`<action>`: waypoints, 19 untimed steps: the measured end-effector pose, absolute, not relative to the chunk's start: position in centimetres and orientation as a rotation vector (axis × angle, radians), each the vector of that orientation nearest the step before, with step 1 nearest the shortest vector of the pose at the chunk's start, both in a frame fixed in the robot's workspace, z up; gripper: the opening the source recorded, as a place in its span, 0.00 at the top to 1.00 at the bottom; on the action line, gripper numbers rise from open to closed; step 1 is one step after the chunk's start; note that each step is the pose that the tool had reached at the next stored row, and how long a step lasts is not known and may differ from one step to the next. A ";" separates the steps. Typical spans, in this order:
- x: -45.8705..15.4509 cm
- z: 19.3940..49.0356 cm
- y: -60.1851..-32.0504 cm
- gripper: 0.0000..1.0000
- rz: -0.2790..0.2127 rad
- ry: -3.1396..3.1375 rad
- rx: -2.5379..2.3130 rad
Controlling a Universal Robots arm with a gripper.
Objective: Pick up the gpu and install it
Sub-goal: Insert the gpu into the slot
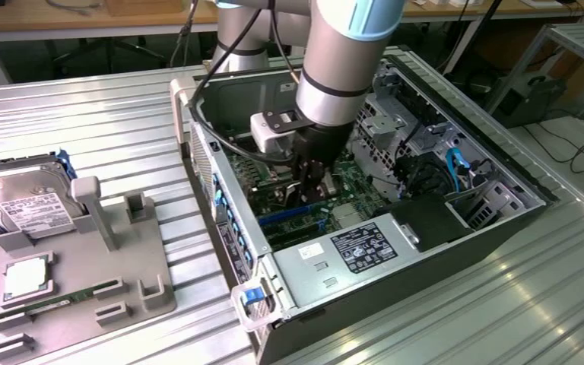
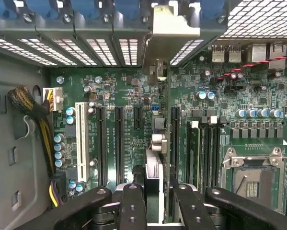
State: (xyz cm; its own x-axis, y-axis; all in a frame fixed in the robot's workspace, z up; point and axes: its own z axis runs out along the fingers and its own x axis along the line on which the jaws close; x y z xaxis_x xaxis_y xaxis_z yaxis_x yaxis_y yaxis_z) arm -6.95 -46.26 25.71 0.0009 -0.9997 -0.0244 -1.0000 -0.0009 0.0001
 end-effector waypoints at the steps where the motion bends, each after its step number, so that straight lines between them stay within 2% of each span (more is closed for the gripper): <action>1: -7.1 25.7 -46.3 0.73 0.027 2.208 -2.210; 19: -7.7 24.8 -46.2 0.73 0.032 2.206 -2.208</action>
